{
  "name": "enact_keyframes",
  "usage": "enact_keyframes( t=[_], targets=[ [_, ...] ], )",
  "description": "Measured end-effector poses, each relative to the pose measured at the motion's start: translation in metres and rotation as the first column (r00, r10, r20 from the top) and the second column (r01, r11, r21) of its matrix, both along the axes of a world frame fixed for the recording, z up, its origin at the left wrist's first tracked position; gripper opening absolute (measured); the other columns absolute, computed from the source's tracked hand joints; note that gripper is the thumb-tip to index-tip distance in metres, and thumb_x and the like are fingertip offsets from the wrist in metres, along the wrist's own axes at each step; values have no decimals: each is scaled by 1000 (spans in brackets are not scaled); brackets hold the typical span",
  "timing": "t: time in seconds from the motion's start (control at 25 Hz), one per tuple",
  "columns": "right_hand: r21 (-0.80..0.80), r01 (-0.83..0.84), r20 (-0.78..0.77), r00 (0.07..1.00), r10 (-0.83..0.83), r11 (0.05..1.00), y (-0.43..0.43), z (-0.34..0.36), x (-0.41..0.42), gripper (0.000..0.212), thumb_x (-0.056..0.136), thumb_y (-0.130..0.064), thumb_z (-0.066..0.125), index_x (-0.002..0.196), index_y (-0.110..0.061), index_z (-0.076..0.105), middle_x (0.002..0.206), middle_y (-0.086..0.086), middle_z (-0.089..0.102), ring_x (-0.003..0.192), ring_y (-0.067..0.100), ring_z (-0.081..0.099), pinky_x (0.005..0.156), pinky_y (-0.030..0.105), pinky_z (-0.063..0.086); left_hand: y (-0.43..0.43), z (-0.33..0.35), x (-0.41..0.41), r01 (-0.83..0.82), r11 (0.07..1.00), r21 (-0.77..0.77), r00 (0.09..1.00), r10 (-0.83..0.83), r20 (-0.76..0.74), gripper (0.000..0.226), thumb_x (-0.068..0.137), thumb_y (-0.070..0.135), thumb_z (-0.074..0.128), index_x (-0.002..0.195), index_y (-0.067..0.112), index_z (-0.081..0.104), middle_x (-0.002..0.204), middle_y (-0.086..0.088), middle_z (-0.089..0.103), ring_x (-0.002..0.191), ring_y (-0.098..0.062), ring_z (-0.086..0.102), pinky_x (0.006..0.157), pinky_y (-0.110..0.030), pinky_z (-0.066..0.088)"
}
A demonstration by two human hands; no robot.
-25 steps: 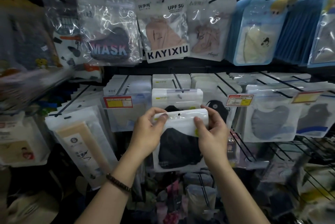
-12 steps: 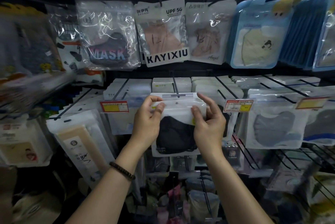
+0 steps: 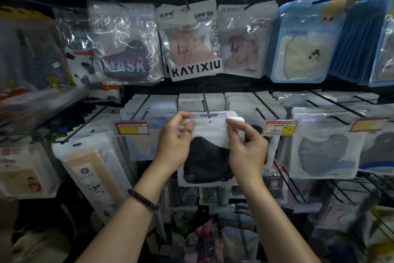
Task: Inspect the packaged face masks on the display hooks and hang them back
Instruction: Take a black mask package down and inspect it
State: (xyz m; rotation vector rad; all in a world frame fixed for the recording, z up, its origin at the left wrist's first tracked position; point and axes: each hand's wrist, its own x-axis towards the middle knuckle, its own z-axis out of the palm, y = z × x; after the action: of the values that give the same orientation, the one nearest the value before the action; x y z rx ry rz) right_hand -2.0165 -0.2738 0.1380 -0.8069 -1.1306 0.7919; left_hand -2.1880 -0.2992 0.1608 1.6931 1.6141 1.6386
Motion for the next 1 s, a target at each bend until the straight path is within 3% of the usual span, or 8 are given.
enact_keyframes(
  t=[0.08,0.16,0.24,0.36,0.6,0.76,0.84,1.0],
  targets=[
    [9,4,45,999,-5,1000,-1,0,1,18,100,-18,76,103,-34,82,108,-13,82,110,2,74,105,36,58,0,0,-1,7,1000,-6,1000,-6,5,14,110,30,55,118,26,66,87,0,71,57,-4,57,54,-21,48],
    [35,2,109,994,-5,999,-2,0,3,23,100,-18,75,103,-40,80,110,-15,80,105,1,73,102,35,58,0,-3,-3,21,1000,-20,999,-20,49,15,110,30,56,117,28,68,96,3,74,77,-17,69,67,-36,59],
    [65,9,174,984,-21,998,-2,0,3,29,101,-17,73,103,-45,77,111,-18,78,98,0,72,95,35,59,0,-3,-4,29,999,-39,996,-26,89,15,109,29,56,114,33,70,98,4,74,87,-28,69,77,-46,60],
    [79,2,194,981,-18,997,-2,1,5,31,101,-15,73,104,-46,75,112,-17,77,110,1,71,100,33,59,0,-2,-6,39,998,-54,994,-33,109,17,109,29,56,113,37,71,105,9,74,95,-18,70,85,-40,60],
    [35,-14,190,982,7,999,-4,2,4,27,101,-16,74,102,-43,76,113,-16,78,112,-3,69,102,24,56,2,-5,-9,3,997,-80,994,5,105,19,109,27,56,120,26,72,110,8,73,101,-14,68,88,-33,58],
    [3,21,193,981,-21,1000,0,1,3,25,102,-19,72,102,-44,77,112,-17,78,107,-1,71,100,34,59,7,-6,-4,-37,998,-56,996,41,78,18,109,27,57,119,26,72,97,3,73,75,-14,65,65,-30,52],
    [-23,36,224,974,-30,999,4,-1,1,21,102,-22,71,105,-41,80,112,-16,78,98,1,70,96,37,60,12,-9,-4,-95,994,-54,994,98,49,16,108,30,58,117,28,71,101,0,73,78,-10,65,66,-20,50],
    [-14,90,382,921,-78,996,8,1,-4,23,103,-20,69,117,-37,77,119,-10,61,98,-1,60,88,20,47,17,-10,1,-255,965,68,965,258,-43,11,103,31,67,113,31,69,116,1,58,90,1,57,69,-3,45]
  ],
)
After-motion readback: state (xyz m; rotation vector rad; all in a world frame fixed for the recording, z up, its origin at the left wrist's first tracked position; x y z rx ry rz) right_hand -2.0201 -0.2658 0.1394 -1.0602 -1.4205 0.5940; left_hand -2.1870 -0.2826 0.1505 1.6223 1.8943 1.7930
